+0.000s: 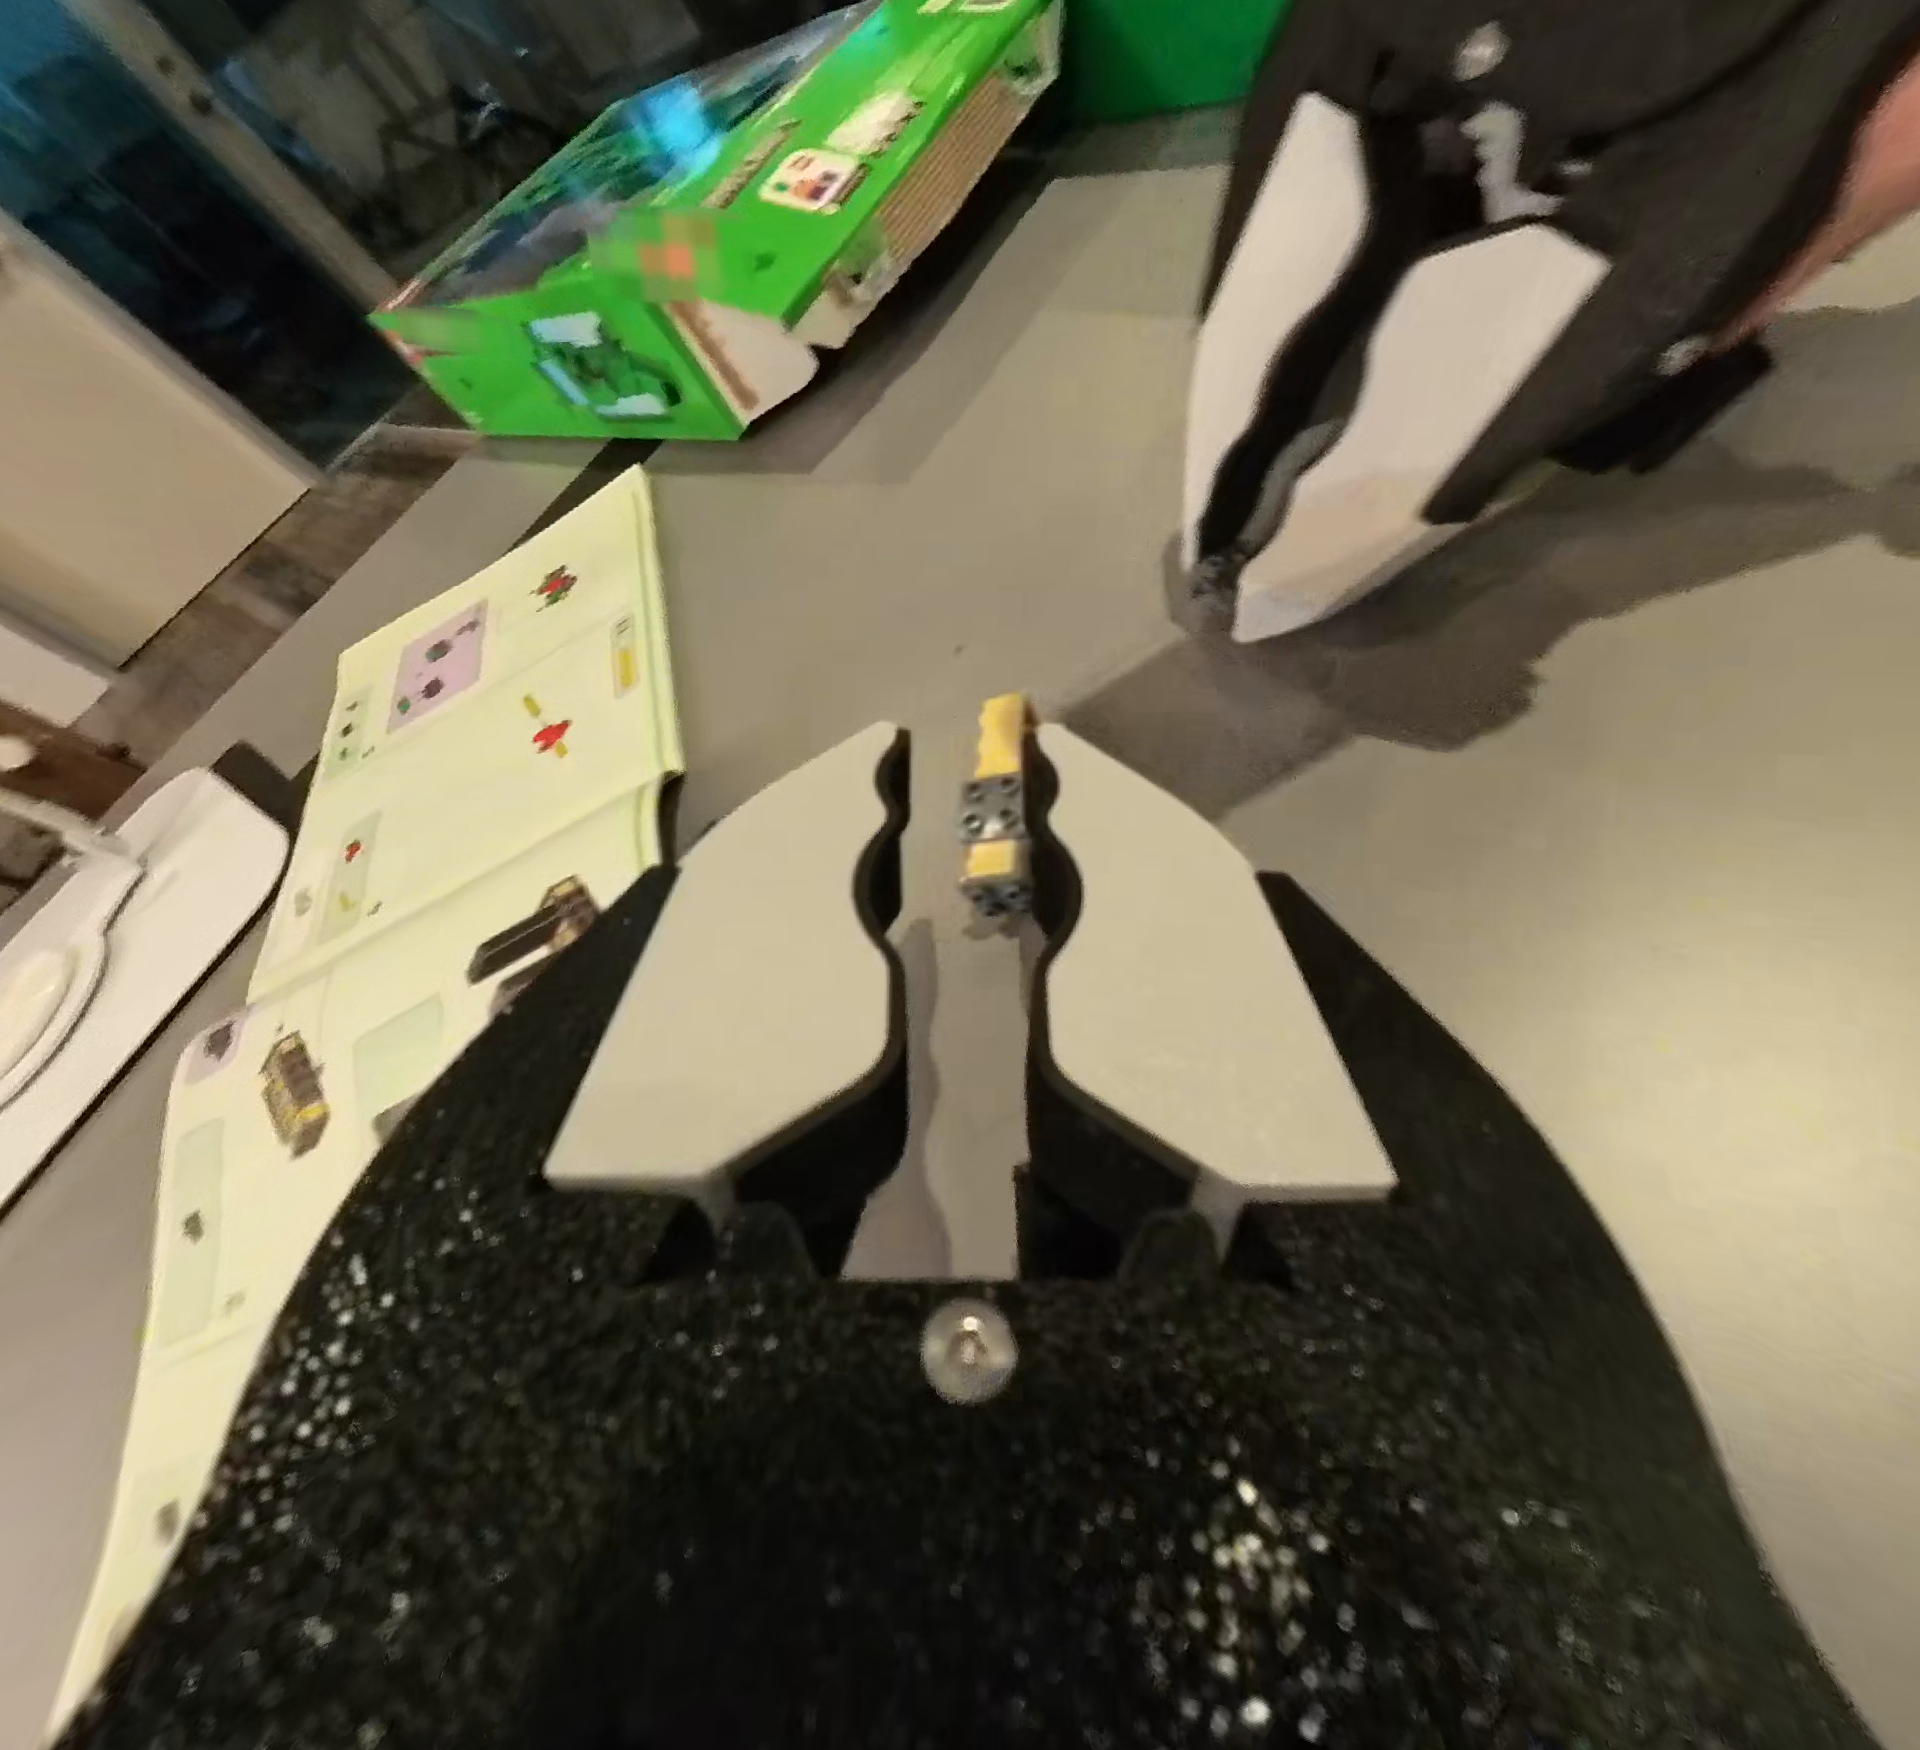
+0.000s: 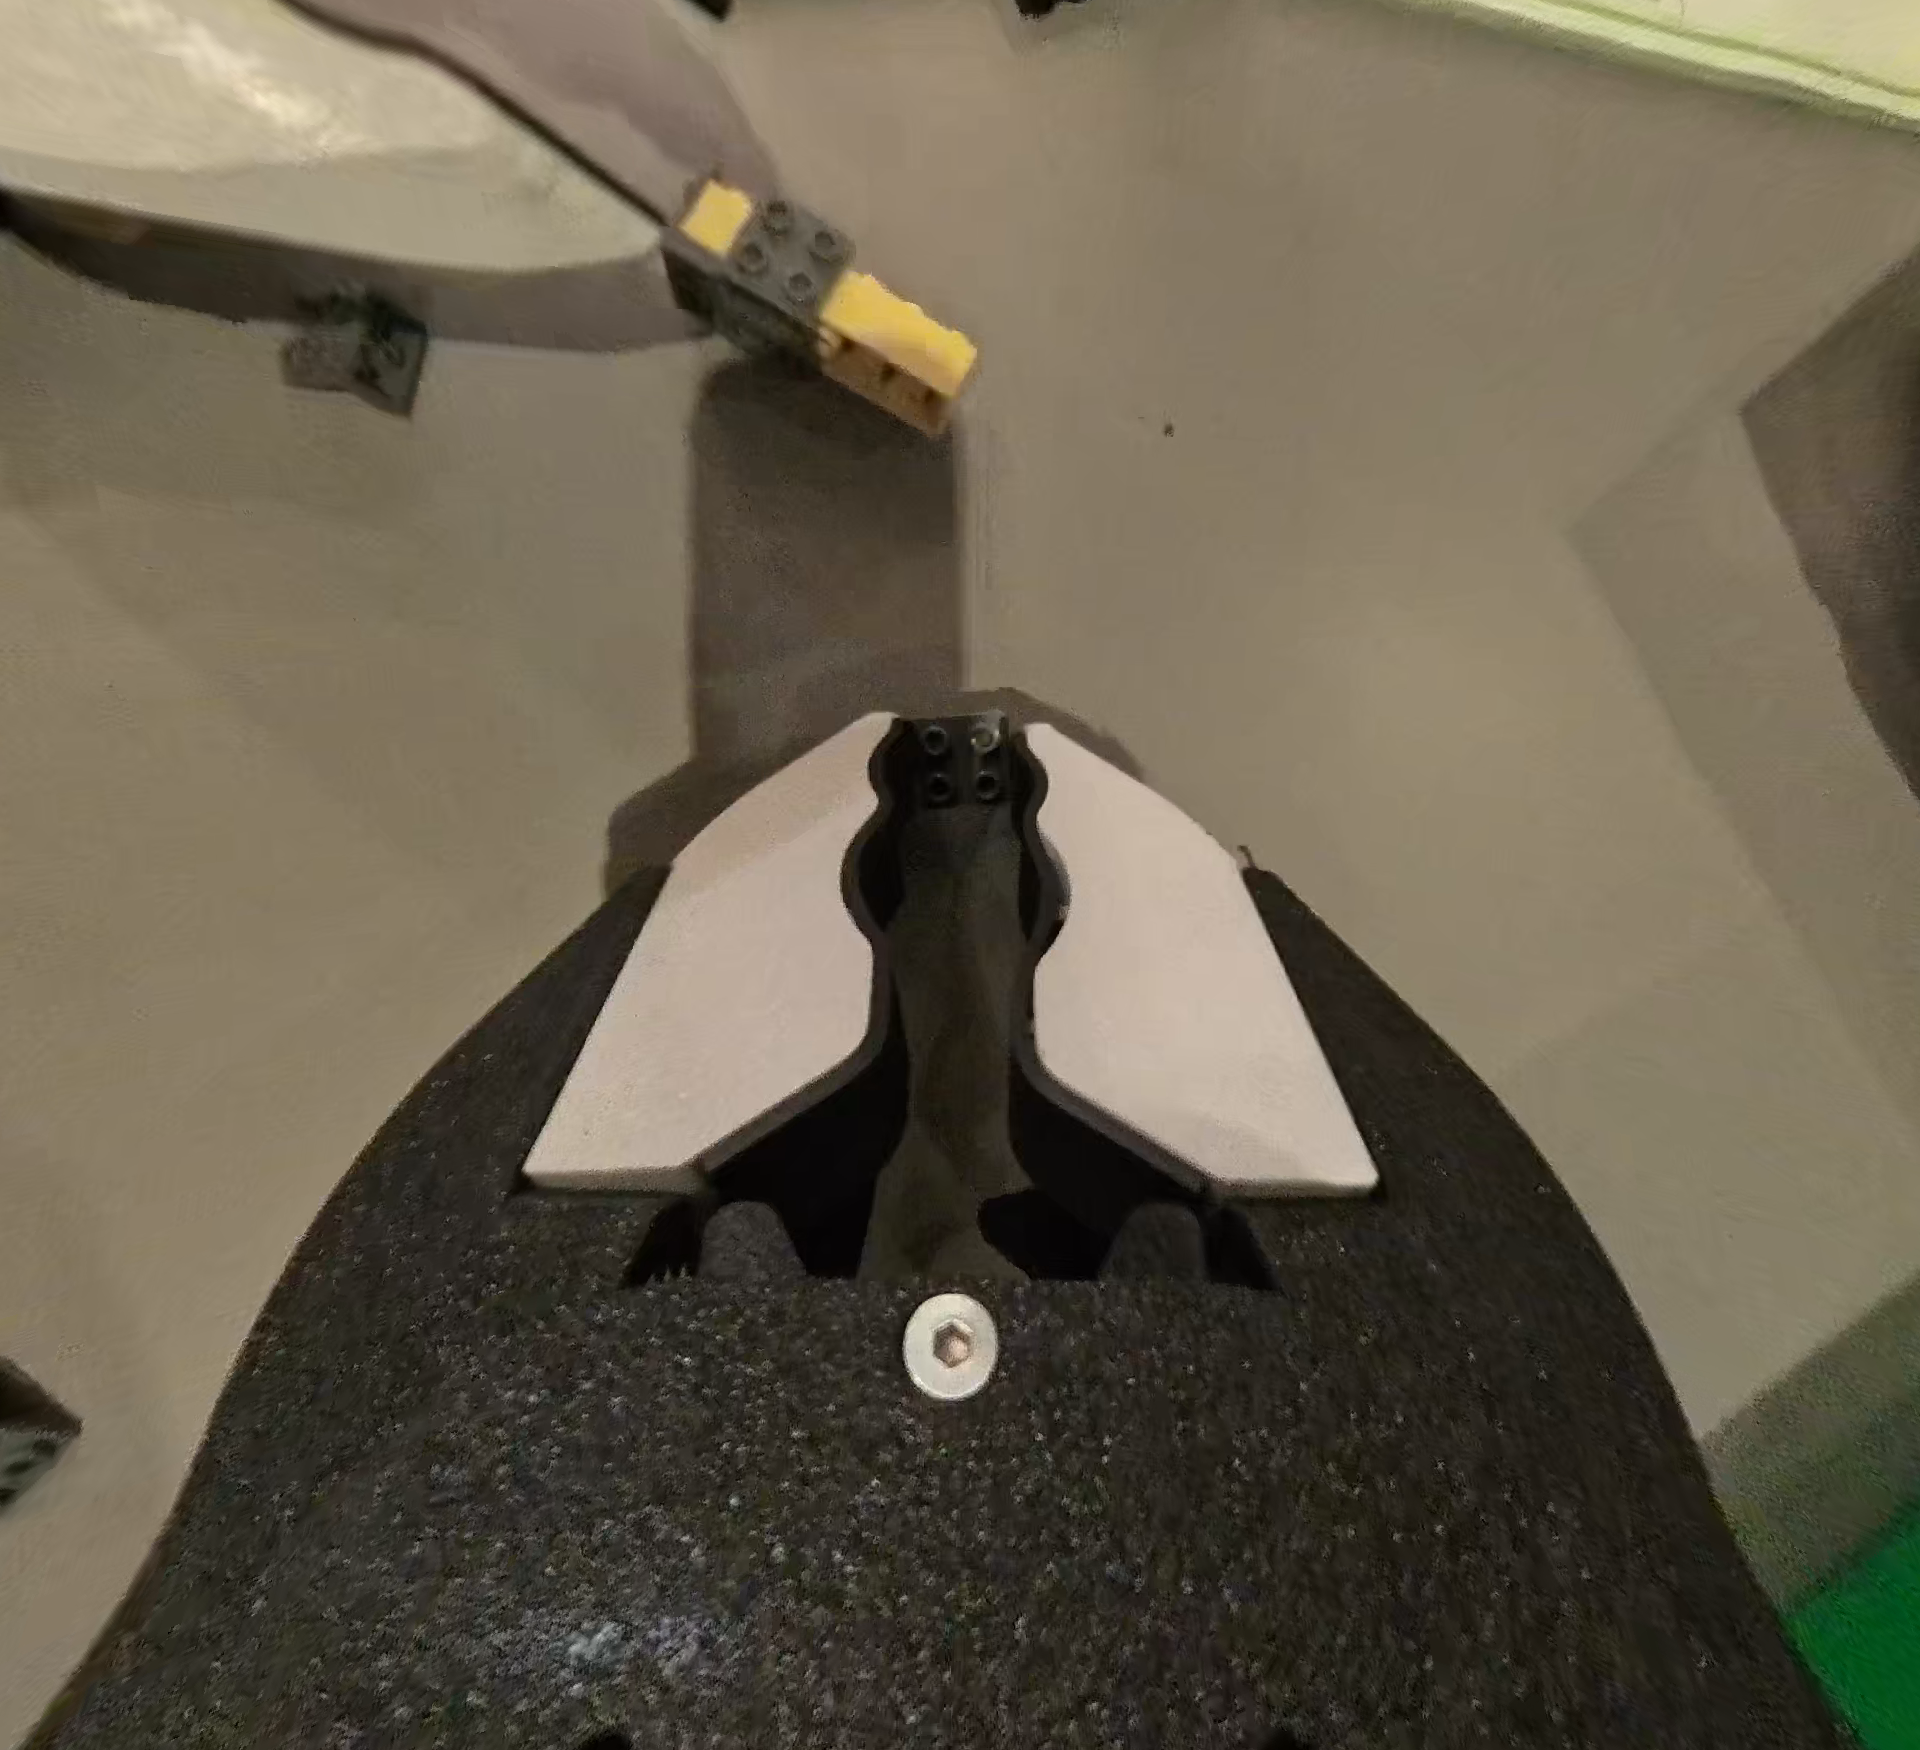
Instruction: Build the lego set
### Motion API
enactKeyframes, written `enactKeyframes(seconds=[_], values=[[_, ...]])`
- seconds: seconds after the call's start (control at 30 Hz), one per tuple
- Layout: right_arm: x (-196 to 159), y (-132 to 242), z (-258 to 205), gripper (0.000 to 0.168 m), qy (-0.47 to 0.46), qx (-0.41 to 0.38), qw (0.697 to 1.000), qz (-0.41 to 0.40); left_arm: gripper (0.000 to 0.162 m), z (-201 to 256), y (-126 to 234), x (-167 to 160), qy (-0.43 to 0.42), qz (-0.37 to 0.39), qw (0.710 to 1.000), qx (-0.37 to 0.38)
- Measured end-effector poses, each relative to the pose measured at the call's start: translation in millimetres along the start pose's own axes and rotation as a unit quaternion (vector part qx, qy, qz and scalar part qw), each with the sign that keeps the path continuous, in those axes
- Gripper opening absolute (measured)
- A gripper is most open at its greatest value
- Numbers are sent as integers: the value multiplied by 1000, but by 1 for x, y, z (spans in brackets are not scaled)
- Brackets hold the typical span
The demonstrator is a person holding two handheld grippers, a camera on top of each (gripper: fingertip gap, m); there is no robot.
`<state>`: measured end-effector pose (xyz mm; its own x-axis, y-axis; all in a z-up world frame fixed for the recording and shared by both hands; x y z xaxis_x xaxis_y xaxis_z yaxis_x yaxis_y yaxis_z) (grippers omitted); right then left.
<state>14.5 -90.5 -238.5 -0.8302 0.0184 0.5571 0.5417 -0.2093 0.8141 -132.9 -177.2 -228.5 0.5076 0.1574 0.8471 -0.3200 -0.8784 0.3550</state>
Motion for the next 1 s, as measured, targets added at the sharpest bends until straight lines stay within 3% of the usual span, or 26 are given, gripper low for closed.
enactKeyframes(seconds=[0.17, 0.27, 0.47, 0.63, 0.8, 1.0], values=[[3, 4, -3, 36, -16, 25, 999, 22, 20, -19, 8, -7, 55, 7, 997, 50], [-2, 15, 0, 35, -20, 29, 998, 54, 20, -29, 14, -12, 89, 16, 994, 59], [-18, 22, 7, 30, -6, 75, 989, 126, 22, -31, 15, -14, 122, 24, 992, 0], [-22, 16, 16, 26, 24, 137, 979, 148, 16, -34, 18, -14, 116, 26, 991, 53], [-13, 12, 33, 23, 75, 146, 970, 181, 5, -18, 20, -4, 91, 86, 990, 66], [-8, 4, 44, 23, 90, 109, 950, 279, 0, 14, 19, 8, -23, 147, 983, 107]])
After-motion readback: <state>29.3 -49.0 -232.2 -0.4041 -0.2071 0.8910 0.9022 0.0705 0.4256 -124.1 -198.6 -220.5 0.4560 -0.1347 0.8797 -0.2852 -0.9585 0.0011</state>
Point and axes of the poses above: each gripper's, where its closed fingertips meet, y back along the fingers, x out of its top, z = x × y across the jaws, the point moved 9 cm from there along y, back along the fingers, and after that the axes turned 1 degree about -y, right-handed, at the moved point
